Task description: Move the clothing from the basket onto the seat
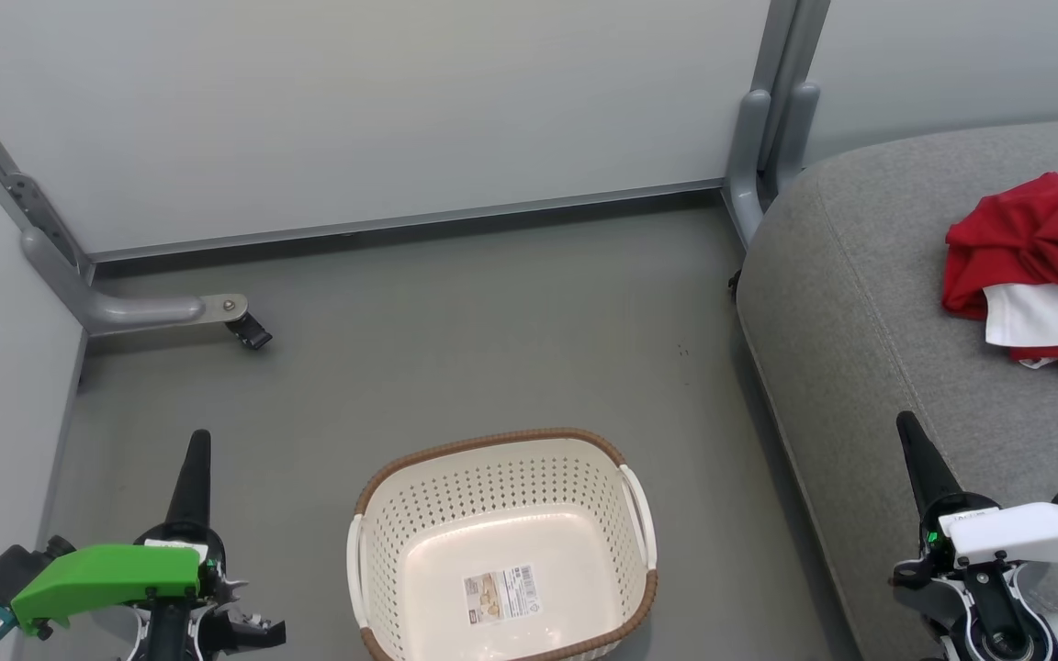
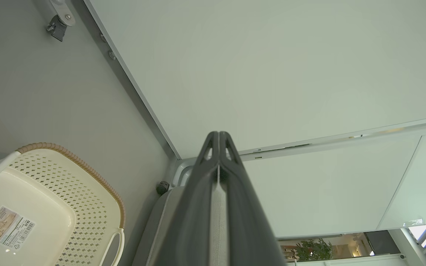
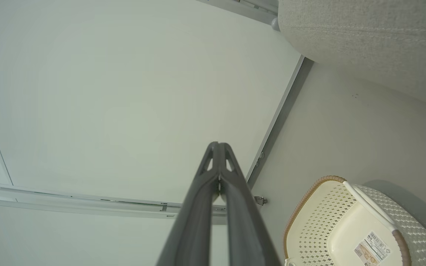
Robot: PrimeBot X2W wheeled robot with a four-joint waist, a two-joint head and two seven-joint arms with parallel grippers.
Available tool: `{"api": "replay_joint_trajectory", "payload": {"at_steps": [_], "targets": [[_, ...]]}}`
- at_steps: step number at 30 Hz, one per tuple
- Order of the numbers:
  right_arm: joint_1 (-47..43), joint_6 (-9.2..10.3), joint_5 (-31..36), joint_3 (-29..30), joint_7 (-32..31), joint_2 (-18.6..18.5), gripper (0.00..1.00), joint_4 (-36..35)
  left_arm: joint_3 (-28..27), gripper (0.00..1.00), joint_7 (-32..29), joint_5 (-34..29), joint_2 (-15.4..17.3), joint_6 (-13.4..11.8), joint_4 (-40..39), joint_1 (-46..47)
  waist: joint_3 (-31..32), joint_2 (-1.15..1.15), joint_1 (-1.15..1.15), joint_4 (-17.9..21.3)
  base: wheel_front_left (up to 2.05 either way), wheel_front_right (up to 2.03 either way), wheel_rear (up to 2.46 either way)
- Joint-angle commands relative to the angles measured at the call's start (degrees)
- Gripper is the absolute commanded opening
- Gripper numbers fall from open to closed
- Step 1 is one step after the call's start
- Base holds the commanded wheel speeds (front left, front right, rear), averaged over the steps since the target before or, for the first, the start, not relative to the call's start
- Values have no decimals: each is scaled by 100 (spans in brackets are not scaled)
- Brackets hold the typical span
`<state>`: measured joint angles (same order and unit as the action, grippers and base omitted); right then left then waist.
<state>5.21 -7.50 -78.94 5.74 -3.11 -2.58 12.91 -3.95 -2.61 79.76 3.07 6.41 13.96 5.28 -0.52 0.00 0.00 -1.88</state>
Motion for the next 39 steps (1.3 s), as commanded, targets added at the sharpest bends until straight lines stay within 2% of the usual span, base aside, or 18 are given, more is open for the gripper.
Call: {"api": "replay_joint_trajectory", "payload": {"at_steps": [1,29,39], "targets": [[61,1,-141,26,-47,-36,0,2,-42,0,-41,141,39,32,-11,102,2,0,0,10,0,0,0],[139,2,-1310,90,-352,-47,0,128,-226,0,-357,1278,32,121,20,131,36,0,0,177,0,0,0],[128,2,-1356,90,-363,-46,0,130,-237,0,-379,1306,25,125,21,133,39,0,0,188,0,0,0]]}}
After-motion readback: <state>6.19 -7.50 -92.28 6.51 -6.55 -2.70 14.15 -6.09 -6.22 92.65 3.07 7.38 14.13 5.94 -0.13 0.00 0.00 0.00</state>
